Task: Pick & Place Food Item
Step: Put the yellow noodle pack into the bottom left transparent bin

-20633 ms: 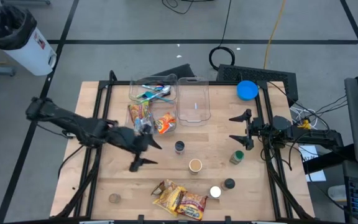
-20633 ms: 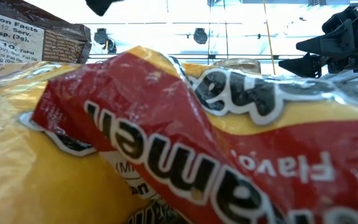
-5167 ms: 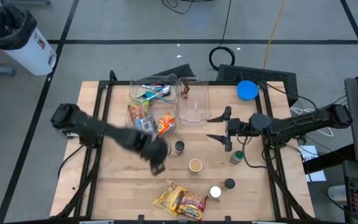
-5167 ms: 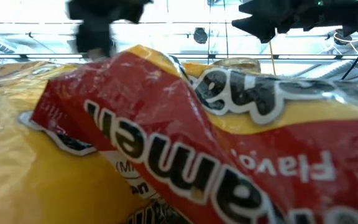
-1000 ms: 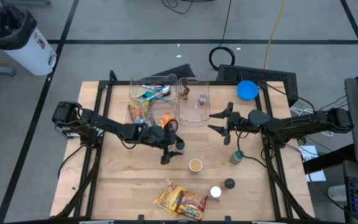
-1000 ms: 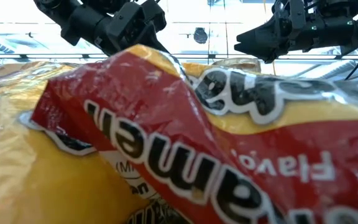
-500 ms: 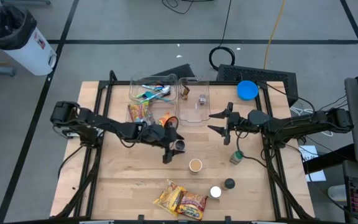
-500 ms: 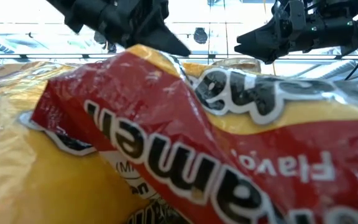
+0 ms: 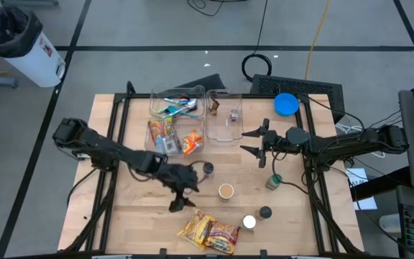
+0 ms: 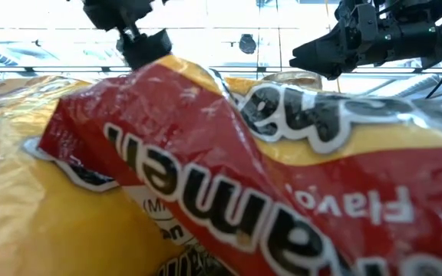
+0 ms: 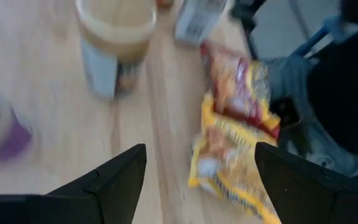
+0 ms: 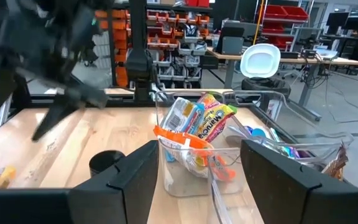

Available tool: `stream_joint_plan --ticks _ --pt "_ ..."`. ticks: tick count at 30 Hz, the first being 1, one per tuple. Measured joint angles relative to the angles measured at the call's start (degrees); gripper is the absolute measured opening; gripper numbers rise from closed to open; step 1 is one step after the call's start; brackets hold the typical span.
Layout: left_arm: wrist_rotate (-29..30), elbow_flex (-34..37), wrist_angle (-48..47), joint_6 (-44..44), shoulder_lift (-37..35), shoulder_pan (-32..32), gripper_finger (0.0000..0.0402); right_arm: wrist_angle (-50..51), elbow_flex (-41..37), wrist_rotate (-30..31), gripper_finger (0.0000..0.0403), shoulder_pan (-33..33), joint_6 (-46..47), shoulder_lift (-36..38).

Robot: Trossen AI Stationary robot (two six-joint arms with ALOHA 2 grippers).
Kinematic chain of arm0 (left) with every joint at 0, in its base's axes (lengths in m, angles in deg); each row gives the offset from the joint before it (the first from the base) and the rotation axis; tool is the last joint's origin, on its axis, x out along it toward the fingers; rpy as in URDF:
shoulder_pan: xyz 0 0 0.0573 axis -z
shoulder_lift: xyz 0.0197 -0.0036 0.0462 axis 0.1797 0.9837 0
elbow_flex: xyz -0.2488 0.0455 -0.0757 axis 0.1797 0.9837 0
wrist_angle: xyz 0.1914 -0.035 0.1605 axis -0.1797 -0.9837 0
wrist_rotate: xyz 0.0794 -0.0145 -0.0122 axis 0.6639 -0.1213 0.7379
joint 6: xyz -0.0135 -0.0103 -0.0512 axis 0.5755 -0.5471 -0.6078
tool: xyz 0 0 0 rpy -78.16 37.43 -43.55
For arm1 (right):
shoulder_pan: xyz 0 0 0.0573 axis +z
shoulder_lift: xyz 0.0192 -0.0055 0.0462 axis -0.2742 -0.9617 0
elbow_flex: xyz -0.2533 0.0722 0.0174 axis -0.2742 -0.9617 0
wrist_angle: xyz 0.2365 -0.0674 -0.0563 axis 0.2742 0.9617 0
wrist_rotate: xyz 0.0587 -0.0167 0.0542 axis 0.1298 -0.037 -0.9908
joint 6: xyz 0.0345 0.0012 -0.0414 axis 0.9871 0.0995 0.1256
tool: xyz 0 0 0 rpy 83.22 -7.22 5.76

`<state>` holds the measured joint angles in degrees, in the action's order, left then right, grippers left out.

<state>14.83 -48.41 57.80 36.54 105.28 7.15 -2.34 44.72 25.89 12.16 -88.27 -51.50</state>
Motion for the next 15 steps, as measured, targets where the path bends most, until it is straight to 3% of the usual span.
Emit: stream_joint_plan --ticks 4,9,15 --pt "2.97 -0.01 1.63 -3.35 3.43 3.29 0.0308 -0.60 0.00 -0.02 0.0223 0.00 -0.01 -0.04" --pt "1.07 0.10 6.85 -5.37 7.63 5.64 0.0304 -1.61 0.02 -0.02 0.0223 0.00 -0.11 -0.02" --pt "-1.00 0.08 8.96 -6.09 10.16 5.72 0.0264 -1.61 0.02 -0.02 0.0224 0.11 -0.02 -0.02"
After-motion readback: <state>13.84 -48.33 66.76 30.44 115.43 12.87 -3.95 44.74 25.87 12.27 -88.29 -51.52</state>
